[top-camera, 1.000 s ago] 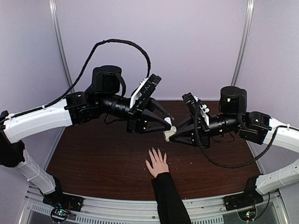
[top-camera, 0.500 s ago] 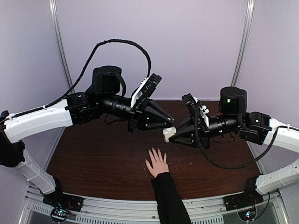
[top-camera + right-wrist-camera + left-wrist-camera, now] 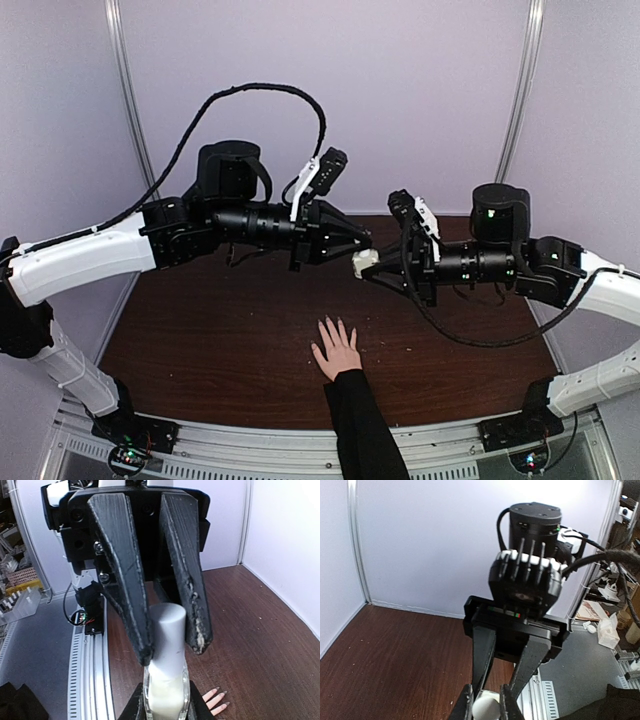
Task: Paint the nails
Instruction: Unscrew the cap of the nail polish bottle.
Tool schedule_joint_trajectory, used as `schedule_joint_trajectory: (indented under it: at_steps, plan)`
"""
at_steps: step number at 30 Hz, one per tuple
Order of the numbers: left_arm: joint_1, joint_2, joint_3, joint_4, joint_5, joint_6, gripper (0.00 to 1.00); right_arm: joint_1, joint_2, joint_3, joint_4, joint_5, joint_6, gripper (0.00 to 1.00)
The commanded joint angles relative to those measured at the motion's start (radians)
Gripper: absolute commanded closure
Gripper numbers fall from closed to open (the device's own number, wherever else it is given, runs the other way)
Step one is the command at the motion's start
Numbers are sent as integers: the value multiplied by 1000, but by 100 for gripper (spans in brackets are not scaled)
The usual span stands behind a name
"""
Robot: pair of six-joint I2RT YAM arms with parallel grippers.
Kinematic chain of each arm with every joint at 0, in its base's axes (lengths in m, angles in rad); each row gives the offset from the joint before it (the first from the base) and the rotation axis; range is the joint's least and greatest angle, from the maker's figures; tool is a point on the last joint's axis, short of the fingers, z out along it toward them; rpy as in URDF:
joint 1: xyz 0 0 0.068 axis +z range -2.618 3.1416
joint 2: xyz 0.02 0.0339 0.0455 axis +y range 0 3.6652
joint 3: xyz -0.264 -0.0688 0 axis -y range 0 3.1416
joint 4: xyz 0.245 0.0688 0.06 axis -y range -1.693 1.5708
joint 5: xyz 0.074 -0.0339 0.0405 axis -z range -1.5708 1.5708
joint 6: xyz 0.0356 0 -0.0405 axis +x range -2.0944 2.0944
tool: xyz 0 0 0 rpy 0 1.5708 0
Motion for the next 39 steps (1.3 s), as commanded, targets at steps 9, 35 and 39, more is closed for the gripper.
schedule_joint_trajectory:
  at_steps: [9,35,39]
  plan:
    - [-15,121,110,-89,-378,-205,100,-4,97,115,8,376,-13,100]
    - [40,-32,48,-71,-239,-163,35,-43,69,73,-19,267,-25,100]
    - [58,-57,15,-38,-86,-118,34,-51,46,62,2,109,-37,100]
